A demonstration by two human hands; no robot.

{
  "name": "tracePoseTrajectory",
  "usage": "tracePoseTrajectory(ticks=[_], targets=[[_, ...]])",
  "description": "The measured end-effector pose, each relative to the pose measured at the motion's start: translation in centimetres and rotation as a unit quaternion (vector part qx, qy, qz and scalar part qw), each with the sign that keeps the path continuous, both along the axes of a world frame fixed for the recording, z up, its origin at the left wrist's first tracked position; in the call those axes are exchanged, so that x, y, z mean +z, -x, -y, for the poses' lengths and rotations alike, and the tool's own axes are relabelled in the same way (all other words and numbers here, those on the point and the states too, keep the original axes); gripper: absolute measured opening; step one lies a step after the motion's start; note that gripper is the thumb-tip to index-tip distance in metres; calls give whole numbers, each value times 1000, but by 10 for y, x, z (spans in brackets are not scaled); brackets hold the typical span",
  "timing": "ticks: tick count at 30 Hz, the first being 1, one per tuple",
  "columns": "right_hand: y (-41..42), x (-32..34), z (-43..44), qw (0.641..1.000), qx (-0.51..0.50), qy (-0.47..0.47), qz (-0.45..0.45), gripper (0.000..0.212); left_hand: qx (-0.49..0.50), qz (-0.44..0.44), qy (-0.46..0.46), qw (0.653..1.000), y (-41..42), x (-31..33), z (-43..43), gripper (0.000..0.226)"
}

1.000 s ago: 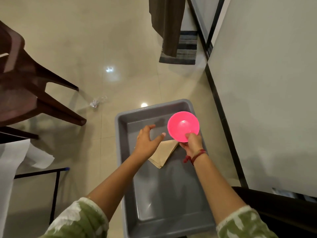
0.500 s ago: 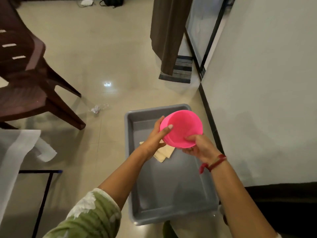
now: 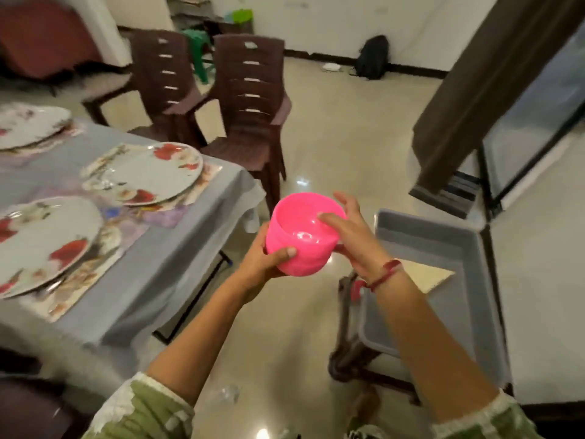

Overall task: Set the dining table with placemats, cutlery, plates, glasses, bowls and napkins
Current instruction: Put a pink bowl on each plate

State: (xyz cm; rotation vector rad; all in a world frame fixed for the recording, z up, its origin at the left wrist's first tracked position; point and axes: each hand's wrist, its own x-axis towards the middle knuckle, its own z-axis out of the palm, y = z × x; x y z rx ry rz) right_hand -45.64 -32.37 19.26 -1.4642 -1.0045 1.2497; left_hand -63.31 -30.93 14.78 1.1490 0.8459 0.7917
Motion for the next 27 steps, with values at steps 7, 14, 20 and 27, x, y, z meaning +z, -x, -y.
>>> tracePoseTrajectory(ticks=[7, 14, 20, 27], targets=[[107, 39, -10, 927, 306, -181, 115, 59, 132, 71, 6, 989, 121, 18, 25, 113], [141, 24, -80, 902, 351, -202, 150, 35, 217, 104, 2, 971, 145, 10, -13, 118], [138, 9, -185, 916, 356, -180, 47, 48, 284, 112, 18, 952, 129, 7, -95, 112], [141, 16, -295, 942, 295, -116, -111, 82, 376, 155, 35, 913, 129, 19, -152, 119]])
